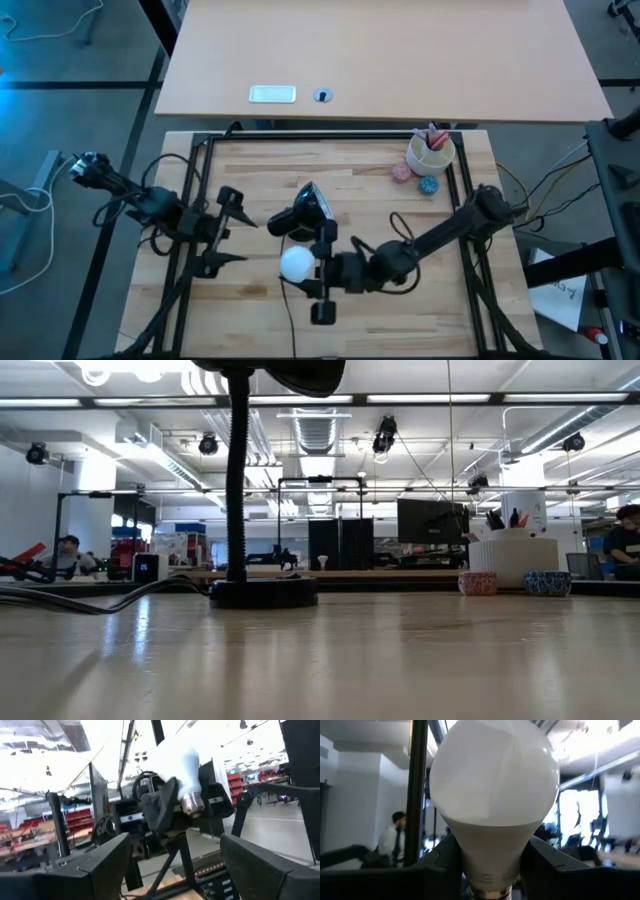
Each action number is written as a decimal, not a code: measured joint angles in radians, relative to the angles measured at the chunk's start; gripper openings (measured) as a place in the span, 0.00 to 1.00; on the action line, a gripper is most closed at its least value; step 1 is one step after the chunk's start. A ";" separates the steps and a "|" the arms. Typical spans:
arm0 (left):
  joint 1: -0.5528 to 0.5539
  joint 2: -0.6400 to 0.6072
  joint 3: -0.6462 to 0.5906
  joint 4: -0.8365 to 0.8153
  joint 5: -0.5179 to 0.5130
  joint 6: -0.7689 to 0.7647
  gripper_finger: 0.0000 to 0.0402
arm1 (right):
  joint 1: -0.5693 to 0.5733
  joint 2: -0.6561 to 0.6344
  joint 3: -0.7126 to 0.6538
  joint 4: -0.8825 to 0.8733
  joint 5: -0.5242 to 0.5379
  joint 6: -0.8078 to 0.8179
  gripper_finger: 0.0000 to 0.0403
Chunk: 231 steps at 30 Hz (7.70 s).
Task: Screw lightbulb
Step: Insert the lightbulb into the lamp
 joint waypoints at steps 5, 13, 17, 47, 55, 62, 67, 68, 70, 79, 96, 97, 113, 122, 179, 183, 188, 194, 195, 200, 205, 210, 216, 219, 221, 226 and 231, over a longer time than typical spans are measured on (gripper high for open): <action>0.001 0.017 -0.042 0.008 -0.089 -0.047 0.74 | -0.041 0.039 0.042 -0.066 -0.002 -0.049 0.33; 0.001 0.087 -0.038 0.015 -0.108 -0.178 0.74 | -0.151 0.032 0.043 -0.192 -0.083 0.036 0.33; 0.002 0.102 -0.008 0.013 -0.133 -0.194 0.74 | -0.189 0.032 0.043 -0.252 -0.135 0.089 0.33; 0.020 0.115 0.079 -0.226 -0.154 -0.250 0.36 | -0.214 0.028 0.038 -0.385 -0.229 0.109 0.35; 0.021 0.120 0.152 -0.412 -0.142 -0.250 0.36 | -0.214 0.024 0.037 -0.422 -0.235 0.148 0.33; 0.023 0.148 0.243 -0.570 -0.153 -0.263 0.36 | -0.211 0.021 0.036 -0.445 -0.236 0.152 0.34; 0.022 0.169 0.289 -0.635 -0.166 -0.282 0.36 | -0.211 0.020 0.036 -0.448 -0.235 0.148 0.33; 0.022 0.173 0.293 -0.640 -0.173 -0.290 0.36 | -0.211 0.020 0.036 -0.448 -0.234 0.147 0.34; 0.021 0.174 0.294 -0.640 -0.185 -0.302 0.36 | -0.211 0.020 0.036 -0.448 -0.235 0.150 0.35; 0.021 0.152 0.309 -0.697 -0.185 -0.363 0.23 | -0.213 0.020 0.050 -0.466 -0.226 0.182 0.36; 0.009 0.213 0.556 -1.241 0.026 -0.652 0.23 | -0.167 0.025 0.419 -1.279 -0.207 -0.019 0.73; 0.009 0.217 0.558 -1.256 0.055 -0.672 0.23 | -0.154 0.026 0.427 -1.295 -0.181 -0.059 0.75; -0.017 0.399 0.506 -1.258 0.199 -0.723 0.23 | -0.063 0.024 0.423 -1.285 -0.097 -0.180 0.83; -0.023 0.459 0.522 -1.222 0.198 -0.707 0.23 | -0.065 0.028 0.379 -1.347 -0.160 -0.123 0.80; -0.029 0.554 0.520 -1.102 0.148 -0.616 0.28 | -0.083 0.036 0.250 -1.333 -0.313 -0.174 0.58; -0.035 0.546 0.520 -1.100 0.143 -0.605 0.31 | -0.082 0.036 0.264 -1.337 -0.315 -0.147 0.58; -0.061 0.514 0.520 -1.100 0.087 -0.590 0.35 | -0.082 0.032 0.299 -1.358 -0.316 -0.085 0.56; -0.120 0.456 0.520 -1.138 0.014 -0.632 0.40 | -0.082 0.011 0.342 -1.446 -0.323 -0.030 0.56; -0.131 0.449 0.520 -1.156 -0.002 -0.645 0.41 | -0.082 0.005 0.347 -1.463 -0.323 -0.021 0.56; -0.187 0.415 0.514 -1.251 -0.134 -0.712 0.45 | -0.081 -0.074 0.349 -1.528 -0.321 0.023 0.55; -0.210 0.380 0.466 -1.253 -0.317 -0.715 0.46 | -0.081 -0.204 0.339 -1.584 -0.307 0.069 0.55; -0.204 0.330 0.381 -1.187 -0.531 -0.696 0.46 | -0.081 -0.335 0.329 -1.675 -0.272 0.106 0.54; -0.205 0.267 0.311 -1.022 -0.643 -0.617 0.46 | -0.094 -0.459 0.284 -1.803 -0.176 0.137 0.55; -0.206 0.262 0.321 -1.025 -0.662 -0.576 0.46 | -0.104 -0.520 0.230 -1.804 -0.173 0.140 0.54; -0.206 0.264 0.344 -1.021 -0.666 -0.532 0.46 | -0.111 -0.566 0.192 -1.805 -0.174 0.151 0.53; -0.191 0.302 0.452 -1.076 -0.665 -0.445 0.52 | -0.131 -0.663 0.107 -1.801 -0.172 0.182 0.54; -0.131 0.352 0.584 -1.137 -0.667 -0.488 0.66 | -0.130 -0.708 0.061 -1.795 -0.173 0.184 0.54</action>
